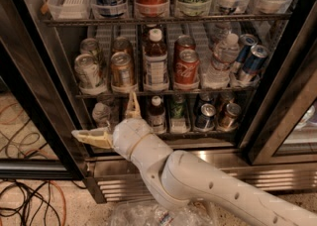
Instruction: Pick 7up can from middle shelf of fridge
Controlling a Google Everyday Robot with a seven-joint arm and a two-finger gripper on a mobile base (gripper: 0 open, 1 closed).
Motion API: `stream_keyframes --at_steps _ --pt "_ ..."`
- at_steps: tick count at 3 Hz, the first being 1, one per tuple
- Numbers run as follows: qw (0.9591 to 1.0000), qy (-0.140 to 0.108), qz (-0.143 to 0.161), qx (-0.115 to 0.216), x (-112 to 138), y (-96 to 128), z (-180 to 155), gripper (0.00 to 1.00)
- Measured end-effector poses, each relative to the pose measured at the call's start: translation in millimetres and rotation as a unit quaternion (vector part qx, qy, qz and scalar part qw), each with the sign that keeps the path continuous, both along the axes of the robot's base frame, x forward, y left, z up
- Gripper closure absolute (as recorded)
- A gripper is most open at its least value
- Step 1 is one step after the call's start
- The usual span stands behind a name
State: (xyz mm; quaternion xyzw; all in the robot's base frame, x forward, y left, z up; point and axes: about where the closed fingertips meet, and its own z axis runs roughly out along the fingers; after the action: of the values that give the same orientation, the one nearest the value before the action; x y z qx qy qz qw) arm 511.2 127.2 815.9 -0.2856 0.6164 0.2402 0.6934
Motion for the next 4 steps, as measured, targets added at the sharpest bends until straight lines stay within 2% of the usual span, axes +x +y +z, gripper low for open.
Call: stream_keyframes --at_steps 1,2,3,4 --pt "0.9998 -0.02 -0.007 0.001 15.2 11.1 0.0 0.0" --pt "0.9997 -0.02 -0.011 -0.005 12.0 8.4 1.8 0.0" --pt "0.9996 -0.006 -0.016 -0.023 18.1 -5.0 12.0 0.0" --pt "0.9996 -0.006 -0.016 -0.023 17.8 -4.5 12.3 0.0"
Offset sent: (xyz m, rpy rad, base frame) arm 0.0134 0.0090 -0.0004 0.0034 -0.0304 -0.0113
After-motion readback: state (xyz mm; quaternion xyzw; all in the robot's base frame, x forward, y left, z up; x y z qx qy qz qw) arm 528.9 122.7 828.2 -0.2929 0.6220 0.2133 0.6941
